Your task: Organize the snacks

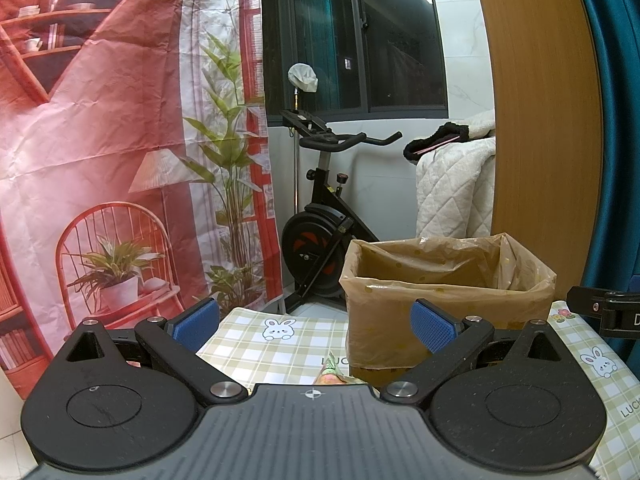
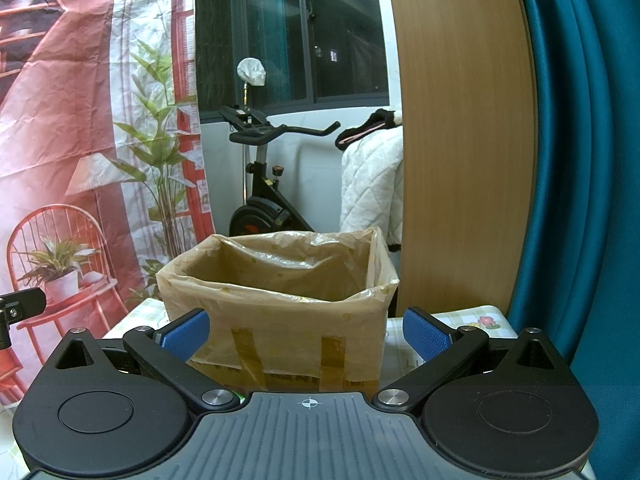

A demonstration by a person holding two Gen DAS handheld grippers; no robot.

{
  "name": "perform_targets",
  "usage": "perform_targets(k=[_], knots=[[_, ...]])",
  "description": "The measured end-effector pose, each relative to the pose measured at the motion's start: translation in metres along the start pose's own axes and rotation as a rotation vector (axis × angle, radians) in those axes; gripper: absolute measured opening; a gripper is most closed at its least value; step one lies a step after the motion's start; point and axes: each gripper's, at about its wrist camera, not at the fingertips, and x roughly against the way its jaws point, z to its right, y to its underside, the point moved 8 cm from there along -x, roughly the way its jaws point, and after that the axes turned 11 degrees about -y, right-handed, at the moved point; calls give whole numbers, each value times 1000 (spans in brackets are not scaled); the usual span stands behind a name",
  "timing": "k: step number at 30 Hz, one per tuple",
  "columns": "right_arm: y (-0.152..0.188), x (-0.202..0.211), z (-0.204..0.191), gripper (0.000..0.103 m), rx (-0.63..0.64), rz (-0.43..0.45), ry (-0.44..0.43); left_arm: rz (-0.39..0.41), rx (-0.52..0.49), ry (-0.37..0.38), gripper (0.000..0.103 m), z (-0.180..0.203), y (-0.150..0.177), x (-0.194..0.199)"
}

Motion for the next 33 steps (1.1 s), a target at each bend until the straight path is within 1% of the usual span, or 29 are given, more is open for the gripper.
perform_targets(k=[5, 10, 15, 17, 20, 22, 25, 28, 31, 33], knots=[[0, 0, 0, 102, 1, 1, 0, 0, 5, 2, 102, 0, 0, 1], [1, 0, 1, 102, 0, 4, 5, 14, 22, 29, 102, 0, 0, -1], [5, -2, 6, 103, -12, 25, -12, 16, 140, 125, 103, -7, 5, -5], [6, -1, 6, 103, 0, 34, -9, 20, 168, 137, 103, -9, 9, -8], [12, -3, 6, 103, 33, 55, -6, 4, 139, 118, 103, -7, 18, -16], [19, -6, 5, 103, 38, 46, 1, -9, 119, 117, 103, -6, 25, -21], [34, -15, 3, 103, 30, 6, -27, -39, 102, 123, 103, -6, 40, -31], [52, -24, -3, 103, 31, -27, -54, -61, 55, 91, 102, -5, 54, -40], [73, -37, -2, 102, 27, -87, -34, -73, 38, 80, 102, -8, 66, -46], [87, -46, -2, 102, 24, -114, -40, -84, 42, 85, 102, -11, 74, -51]])
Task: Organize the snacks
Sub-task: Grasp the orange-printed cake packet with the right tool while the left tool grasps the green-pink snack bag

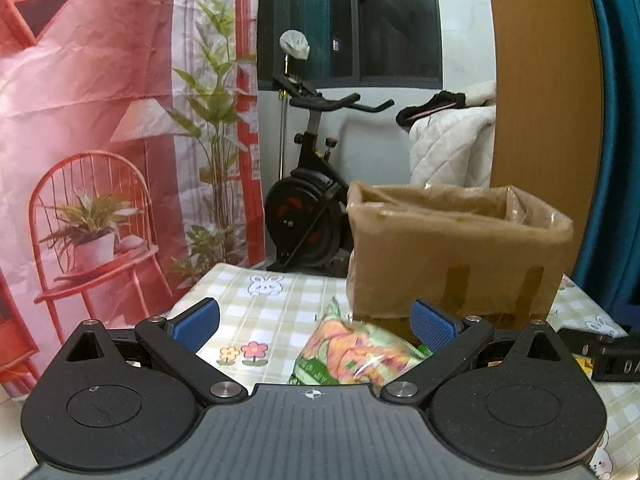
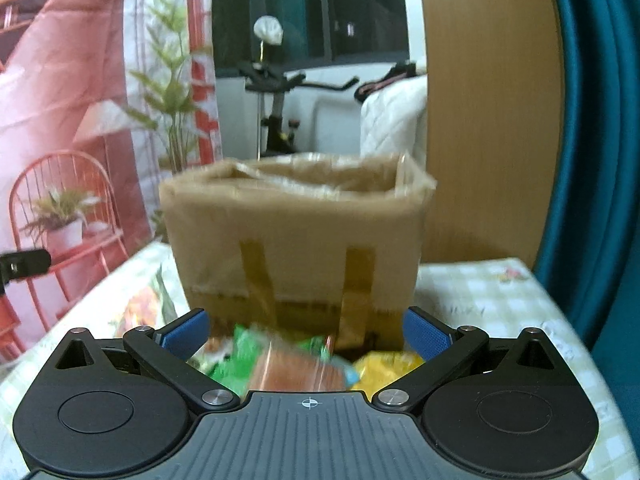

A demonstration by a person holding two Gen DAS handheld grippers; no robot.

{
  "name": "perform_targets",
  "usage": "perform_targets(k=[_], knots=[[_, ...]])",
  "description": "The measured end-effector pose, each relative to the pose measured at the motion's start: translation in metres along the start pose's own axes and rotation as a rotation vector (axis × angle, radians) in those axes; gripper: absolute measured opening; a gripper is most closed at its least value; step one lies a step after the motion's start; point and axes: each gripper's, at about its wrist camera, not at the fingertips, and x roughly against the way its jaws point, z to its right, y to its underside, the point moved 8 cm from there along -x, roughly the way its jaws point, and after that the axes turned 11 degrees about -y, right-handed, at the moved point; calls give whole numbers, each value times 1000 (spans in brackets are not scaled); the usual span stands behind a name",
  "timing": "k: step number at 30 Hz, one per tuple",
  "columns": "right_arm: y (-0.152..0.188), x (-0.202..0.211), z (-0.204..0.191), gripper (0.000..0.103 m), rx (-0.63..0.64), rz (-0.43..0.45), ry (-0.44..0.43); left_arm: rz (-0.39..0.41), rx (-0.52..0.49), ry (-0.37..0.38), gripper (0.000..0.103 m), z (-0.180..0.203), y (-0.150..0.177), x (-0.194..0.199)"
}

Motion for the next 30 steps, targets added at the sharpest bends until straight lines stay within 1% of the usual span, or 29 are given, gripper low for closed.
perform_targets(k=[5, 8, 9, 10, 12, 15, 19, 22, 25, 27, 29, 30], knots=[[34, -16, -2, 102, -4, -20, -46, -39, 4, 17, 102, -5, 23, -15], [53, -30, 2, 102, -49, -45, -71, -70, -18, 15, 100, -4, 38, -28], [56, -35, 6, 102, -69, -53, -79, -77, -30, 13, 97, -4, 42, -33], [60, -40, 9, 102, -90, -58, -87, -87, -41, 13, 97, -3, 45, -37], [63, -50, 18, 102, -135, -66, -98, -100, -51, 19, 97, -2, 48, -46], [65, -62, 27, 102, -184, -70, -114, -98, -47, 35, 97, 0, 47, -55], [70, -73, 29, 101, -213, -88, -143, -90, -63, 60, 96, 9, 50, -64], [74, -80, 28, 98, -241, -103, -170, -89, -72, 74, 96, 13, 55, -66], [78, -86, 30, 97, -270, -110, -159, -84, -87, 82, 96, 15, 58, -68], [79, -89, 33, 97, -302, -106, -171, -81, -97, 85, 96, 15, 59, -70], [81, -92, 34, 88, -316, -108, -188, -79, -104, 89, 96, 16, 61, -75], [82, -94, 32, 77, -305, -119, -195, -83, -107, 96, 96, 17, 62, -78]])
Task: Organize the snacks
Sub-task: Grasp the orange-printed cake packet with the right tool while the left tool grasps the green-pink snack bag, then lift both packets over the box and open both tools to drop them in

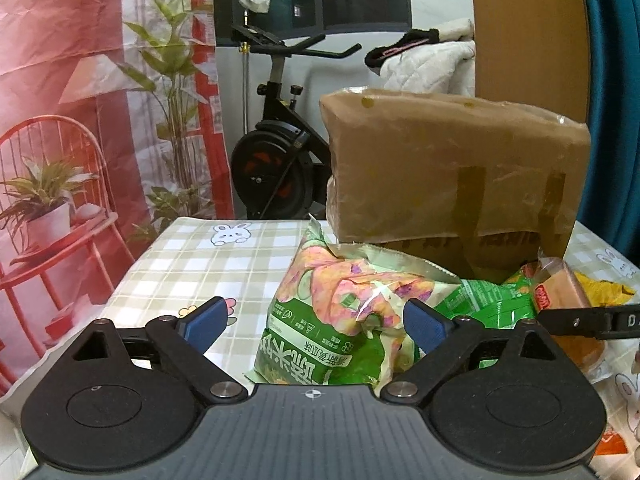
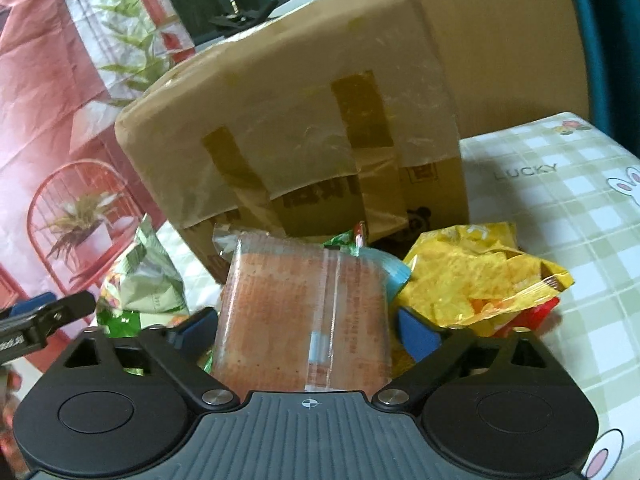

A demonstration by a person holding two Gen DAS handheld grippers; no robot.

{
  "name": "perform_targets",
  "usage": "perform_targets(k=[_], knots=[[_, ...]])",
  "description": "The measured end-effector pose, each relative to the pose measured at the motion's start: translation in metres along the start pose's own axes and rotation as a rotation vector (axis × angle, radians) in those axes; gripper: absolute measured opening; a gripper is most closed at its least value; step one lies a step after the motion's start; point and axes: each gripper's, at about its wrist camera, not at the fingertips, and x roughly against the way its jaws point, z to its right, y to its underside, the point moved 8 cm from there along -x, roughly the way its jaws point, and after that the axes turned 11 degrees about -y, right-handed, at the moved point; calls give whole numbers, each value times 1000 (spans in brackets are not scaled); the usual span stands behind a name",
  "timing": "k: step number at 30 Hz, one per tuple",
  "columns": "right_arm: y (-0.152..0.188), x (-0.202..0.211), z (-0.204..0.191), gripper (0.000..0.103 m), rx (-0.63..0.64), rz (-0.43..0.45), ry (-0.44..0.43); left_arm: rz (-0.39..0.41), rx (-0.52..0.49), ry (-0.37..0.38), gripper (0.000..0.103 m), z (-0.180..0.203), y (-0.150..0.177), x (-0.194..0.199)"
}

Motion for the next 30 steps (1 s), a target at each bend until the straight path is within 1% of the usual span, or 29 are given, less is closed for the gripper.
perform_targets(k=[2, 4, 6, 9, 12, 16, 19, 23, 24, 25, 26, 28, 30], knots=[[2, -2, -1, 74, 7, -19, 0, -9, -8, 26, 97, 2, 2, -6], [2, -2, -1, 71, -2, -21, -11, -15, -29, 48, 97, 6, 5, -12], [2, -1, -1, 71, -5, -23, -17, -10, -66, 48, 97, 12, 9, -17], [2, -1, 0, 70, 0, -22, -17, -15, -107, 16, 97, 17, 15, -26], [3, -1, 0, 70, 5, -21, -15, -11, -95, -7, 97, 19, 13, -33], [3, 0, -1, 70, 4, -21, -18, 4, -110, -26, 97, 28, 9, -40], [3, 0, -1, 70, 6, -21, -19, -6, -123, -37, 97, 34, 10, -49], [4, 0, 0, 70, 2, -20, -27, -12, -148, -81, 98, 34, 14, -58], [4, 0, 0, 70, 1, -20, -29, -21, -144, -93, 97, 32, 15, -60], [4, 1, 0, 70, 1, -20, -30, -25, -140, -99, 86, 30, 15, -61], [4, 1, 0, 70, 0, -20, -31, -27, -131, -106, 78, 26, 14, -60], [4, 1, 0, 70, 0, -22, -33, -52, -97, -106, 70, 19, 13, -56], [4, 3, 0, 69, 4, -26, -38, -37, -76, -74, 67, 17, 9, -46]])
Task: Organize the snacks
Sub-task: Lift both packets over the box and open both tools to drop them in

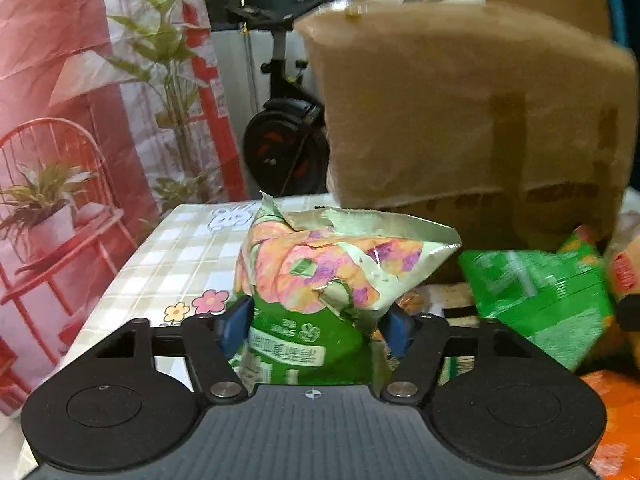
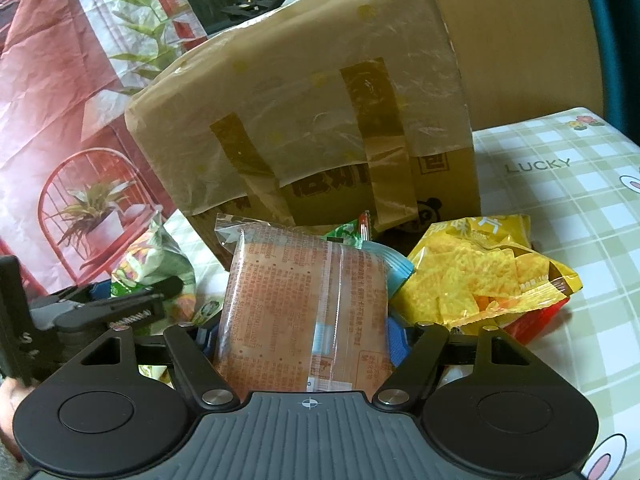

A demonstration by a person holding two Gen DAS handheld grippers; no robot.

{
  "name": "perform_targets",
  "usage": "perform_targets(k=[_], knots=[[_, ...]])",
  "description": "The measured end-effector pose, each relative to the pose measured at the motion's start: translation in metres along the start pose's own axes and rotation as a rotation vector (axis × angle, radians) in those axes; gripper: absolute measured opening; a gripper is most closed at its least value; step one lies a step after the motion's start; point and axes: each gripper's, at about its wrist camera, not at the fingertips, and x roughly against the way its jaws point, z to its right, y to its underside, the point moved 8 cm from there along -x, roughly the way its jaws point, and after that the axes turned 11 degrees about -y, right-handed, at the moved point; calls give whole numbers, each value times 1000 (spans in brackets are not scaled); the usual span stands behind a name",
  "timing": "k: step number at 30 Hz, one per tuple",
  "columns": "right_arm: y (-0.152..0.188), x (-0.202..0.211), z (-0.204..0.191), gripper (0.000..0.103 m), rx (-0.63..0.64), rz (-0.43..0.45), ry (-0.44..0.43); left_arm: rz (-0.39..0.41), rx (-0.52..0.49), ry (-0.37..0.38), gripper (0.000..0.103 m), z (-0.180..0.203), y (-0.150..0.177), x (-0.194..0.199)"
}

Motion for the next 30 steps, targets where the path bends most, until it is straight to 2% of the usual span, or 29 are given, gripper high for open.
perform_targets(k=[2, 8, 16, 20, 25, 30], knots=[[-1, 1, -1, 69, -2, 2, -2, 13, 18, 20, 67, -5, -4, 8], [-7, 10, -8, 69, 12, 29, -3, 57, 52, 19, 67, -25, -20, 41], [-37, 39, -35, 69, 82, 116, -28, 157, 125, 78, 67, -43, -78, 87], [-72, 57, -49, 69, 143, 170, -44, 212, 162, 159, 67, -43, -118, 108], [-136, 76, -54, 69, 194, 249, -50, 318, 195, 241, 67, -39, -183, 125], [-195, 79, -53, 69, 265, 300, -34, 402, 198, 330, 68, -10, -245, 108]])
